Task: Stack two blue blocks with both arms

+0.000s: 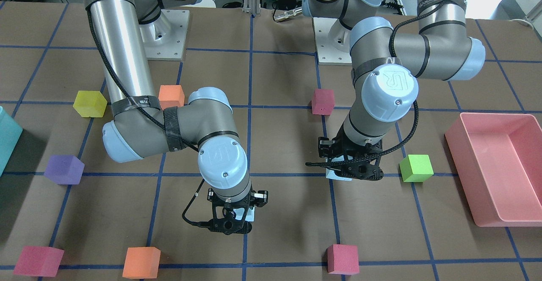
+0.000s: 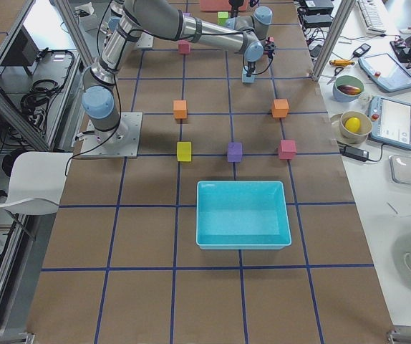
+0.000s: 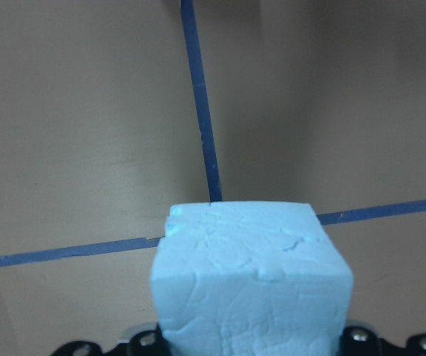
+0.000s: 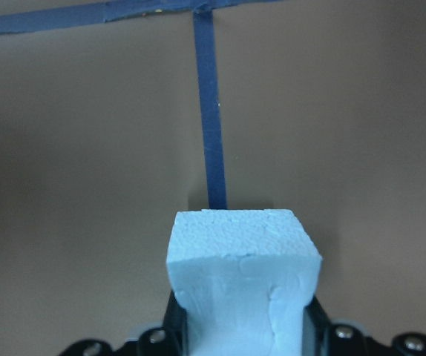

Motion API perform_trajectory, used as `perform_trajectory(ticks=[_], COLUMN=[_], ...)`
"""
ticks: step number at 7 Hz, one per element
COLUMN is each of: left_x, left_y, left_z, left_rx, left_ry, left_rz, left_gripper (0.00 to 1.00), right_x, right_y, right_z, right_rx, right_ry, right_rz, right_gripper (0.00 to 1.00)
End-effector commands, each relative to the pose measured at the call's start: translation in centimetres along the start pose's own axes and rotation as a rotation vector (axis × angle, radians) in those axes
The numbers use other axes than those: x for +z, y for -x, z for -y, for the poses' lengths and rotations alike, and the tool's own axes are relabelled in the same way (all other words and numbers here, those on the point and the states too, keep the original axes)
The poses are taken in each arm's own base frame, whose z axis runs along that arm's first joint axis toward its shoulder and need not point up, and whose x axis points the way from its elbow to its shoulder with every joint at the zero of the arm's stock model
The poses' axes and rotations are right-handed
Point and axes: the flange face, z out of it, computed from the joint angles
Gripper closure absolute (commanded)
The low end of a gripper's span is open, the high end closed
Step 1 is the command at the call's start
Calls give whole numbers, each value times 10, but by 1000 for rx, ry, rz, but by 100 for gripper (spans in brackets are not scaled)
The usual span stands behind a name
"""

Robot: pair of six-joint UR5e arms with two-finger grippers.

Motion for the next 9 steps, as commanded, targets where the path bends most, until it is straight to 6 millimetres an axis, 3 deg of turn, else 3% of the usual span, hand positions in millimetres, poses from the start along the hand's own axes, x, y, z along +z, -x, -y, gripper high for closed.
perform_trajectory(ticks=[1,3,5,6,7,8,9], left_x=[4,10,-5,-4,-1,5,7], left_y=[0,-3,-21,-42,-67,-74,-80], left_z=[2,6,28,40,49,57,61], left_rx=[-1,-43,-60,-74,-91,-88,-106], left_ry=[2,9,-21,-27,-31,-25,-25], left_rz=[-2,-11,-7,-6,-3,-5,-8], left_gripper=[56,56,56,54,54,54,54], right_x=[6,9,7,-1,-29,-59,-90], right_y=[1,0,0,-1,-9,-33,-81], right_z=[0,1,1,1,5,7,16], right_rx=[-13,-17,-13,-8,-6,-22,-18], right_ry=[5,7,3,-9,-34,-29,-11], right_rz=[1,-2,-5,-5,-4,-7,-9], right_gripper=[35,9,2,0,0,0,0])
